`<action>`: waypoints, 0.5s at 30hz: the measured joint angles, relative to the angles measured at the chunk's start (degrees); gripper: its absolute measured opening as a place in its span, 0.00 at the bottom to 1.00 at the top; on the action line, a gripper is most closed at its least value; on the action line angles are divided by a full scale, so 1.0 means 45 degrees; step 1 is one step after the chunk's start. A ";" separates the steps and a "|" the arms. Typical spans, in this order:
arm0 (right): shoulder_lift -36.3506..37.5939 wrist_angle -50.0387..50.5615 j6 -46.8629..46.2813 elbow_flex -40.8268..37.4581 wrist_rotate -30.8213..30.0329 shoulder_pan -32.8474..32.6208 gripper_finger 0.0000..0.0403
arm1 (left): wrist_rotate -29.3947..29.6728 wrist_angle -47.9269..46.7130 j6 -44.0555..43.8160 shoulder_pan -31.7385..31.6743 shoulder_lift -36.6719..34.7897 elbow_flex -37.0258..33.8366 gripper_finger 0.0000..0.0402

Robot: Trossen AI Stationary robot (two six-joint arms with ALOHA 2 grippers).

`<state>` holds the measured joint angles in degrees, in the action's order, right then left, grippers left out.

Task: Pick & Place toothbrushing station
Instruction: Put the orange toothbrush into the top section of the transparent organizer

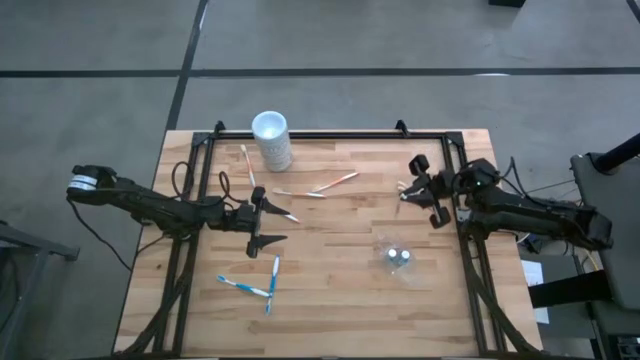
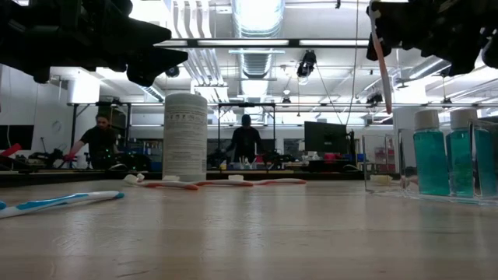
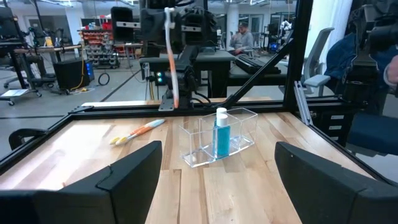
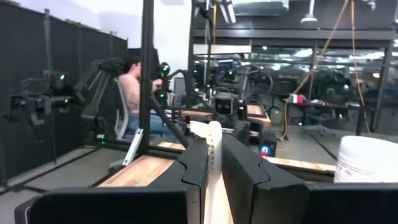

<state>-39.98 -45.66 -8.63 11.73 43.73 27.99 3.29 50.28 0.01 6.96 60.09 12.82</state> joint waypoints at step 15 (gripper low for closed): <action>-0.0586 -0.2051 -0.0097 -0.0798 -0.0069 -0.0381 0.08 | -0.0004 -0.0002 0.0000 0.0002 0.0001 0.0001 0.79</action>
<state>-42.62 -54.89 -9.06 8.14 43.42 26.27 3.27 50.27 0.01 6.97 60.10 12.82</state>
